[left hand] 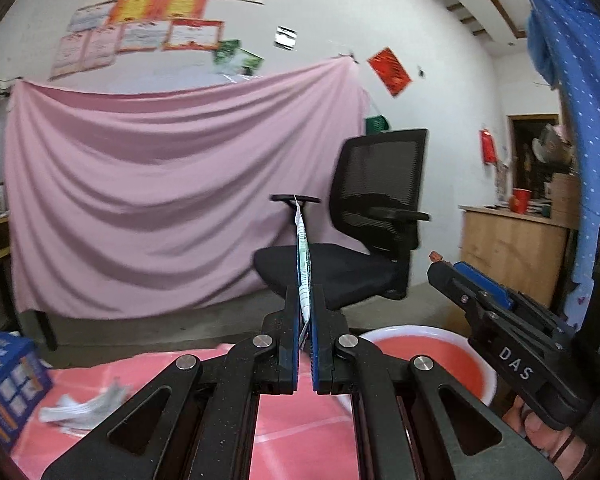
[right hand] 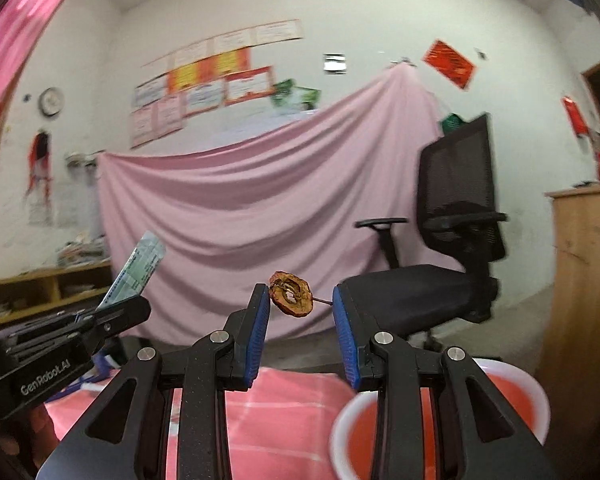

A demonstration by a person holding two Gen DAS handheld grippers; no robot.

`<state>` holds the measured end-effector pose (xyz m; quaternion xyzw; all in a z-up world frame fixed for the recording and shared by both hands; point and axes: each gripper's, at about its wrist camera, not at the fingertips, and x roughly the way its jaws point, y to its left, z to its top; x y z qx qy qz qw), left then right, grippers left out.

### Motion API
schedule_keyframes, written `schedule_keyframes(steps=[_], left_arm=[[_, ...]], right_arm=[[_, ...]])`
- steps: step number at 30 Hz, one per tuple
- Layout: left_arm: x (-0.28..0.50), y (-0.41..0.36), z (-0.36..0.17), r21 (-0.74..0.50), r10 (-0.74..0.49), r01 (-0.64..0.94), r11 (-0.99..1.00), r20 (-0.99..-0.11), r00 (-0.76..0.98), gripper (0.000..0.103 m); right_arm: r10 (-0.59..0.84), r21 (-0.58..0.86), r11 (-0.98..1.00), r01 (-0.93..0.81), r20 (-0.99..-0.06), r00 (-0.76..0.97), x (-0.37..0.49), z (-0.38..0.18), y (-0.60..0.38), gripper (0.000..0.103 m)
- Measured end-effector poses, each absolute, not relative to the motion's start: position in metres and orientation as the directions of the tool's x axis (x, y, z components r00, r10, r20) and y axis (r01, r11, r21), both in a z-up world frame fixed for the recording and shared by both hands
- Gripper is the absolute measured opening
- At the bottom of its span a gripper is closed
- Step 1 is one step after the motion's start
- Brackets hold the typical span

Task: Collect trash
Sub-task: 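Lift the tube and dried slice and carry both over the red bucket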

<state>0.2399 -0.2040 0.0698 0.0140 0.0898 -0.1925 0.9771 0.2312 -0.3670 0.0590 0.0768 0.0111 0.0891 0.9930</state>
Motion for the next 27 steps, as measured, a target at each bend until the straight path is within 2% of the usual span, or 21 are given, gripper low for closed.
schedule_keyframes(steps=[9, 21, 27], left_arm=[[0.273, -0.268, 0.066, 0.009, -0.444, 0.462, 0.887, -0.262, 0.857, 0.002], [0.306, -0.309, 0.043, -0.022, -0.474, 0.514, 0.858, -0.421, 0.773, 0.003], [0.321, -0.315, 0.036, -0.080, -0.496, 0.527, 0.846, -0.481, 0.723, 0.003]], right_arm=[[0.040, 0.260, 0.966, -0.011, -0.107, 0.993, 0.245, 0.049, -0.419, 0.030], [0.030, 0.327, 0.944, 0.046, -0.223, 0.974, 0.261, 0.036, -0.446, 0.031], [0.031, 0.356, 0.932, 0.073, -0.281, 0.959, 0.269, 0.026, -0.454, 0.031]])
